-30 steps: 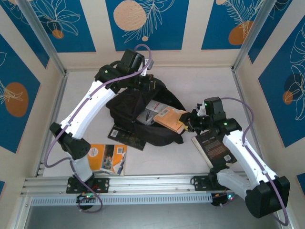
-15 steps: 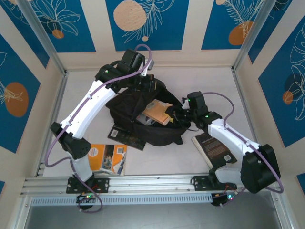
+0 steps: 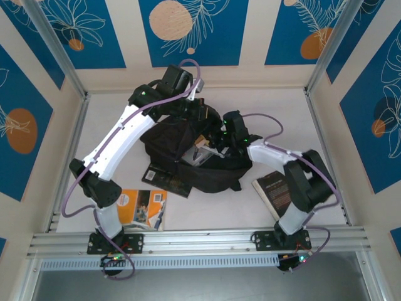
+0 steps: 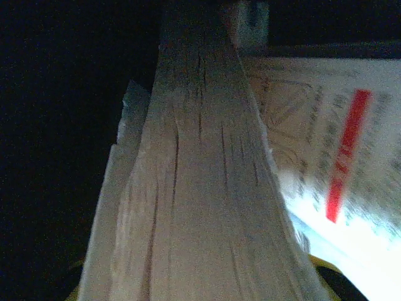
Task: Pack the student bag
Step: Place the book in the student bag.
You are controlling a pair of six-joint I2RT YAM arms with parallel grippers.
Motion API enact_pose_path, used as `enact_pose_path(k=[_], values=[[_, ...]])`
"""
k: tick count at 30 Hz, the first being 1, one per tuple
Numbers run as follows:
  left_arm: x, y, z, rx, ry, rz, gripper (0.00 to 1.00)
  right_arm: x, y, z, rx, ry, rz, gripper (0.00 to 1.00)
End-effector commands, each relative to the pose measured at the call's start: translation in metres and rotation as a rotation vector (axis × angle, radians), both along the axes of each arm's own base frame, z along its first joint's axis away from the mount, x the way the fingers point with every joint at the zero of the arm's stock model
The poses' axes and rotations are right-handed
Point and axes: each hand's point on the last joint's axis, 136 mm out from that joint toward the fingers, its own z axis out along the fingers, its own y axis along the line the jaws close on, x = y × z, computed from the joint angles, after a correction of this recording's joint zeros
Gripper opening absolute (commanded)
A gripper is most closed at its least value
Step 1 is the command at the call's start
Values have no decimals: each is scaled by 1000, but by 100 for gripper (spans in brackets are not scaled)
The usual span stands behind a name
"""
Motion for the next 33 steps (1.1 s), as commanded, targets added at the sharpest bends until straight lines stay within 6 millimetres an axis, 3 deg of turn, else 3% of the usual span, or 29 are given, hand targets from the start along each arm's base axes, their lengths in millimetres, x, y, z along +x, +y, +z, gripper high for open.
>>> enact_pose_path(k=[1,4,6,14,21,30,33], values=[[5,-11,39,-106,-86,-7,0,22,25,12,37,-66,2,8],[8,-10,30,-83,-74,5,0,27,33,-2,13,-29,18,32],[10,-8,25,-69,-67,14,0,28,33,-2,18,-29,30,41],[19,1,18,-43,-64,56,0,-7,8,42,-87,-142,144,62],[30,11,11,-26,-65,107,0,-62,-38,57,-249,-179,227,66],[34,14,-14,1,-42,128,0,-137,-123,58,-450,-174,177,59],[44,16,-18,6,-52,156,0,-157,-142,59,-468,-176,158,55]])
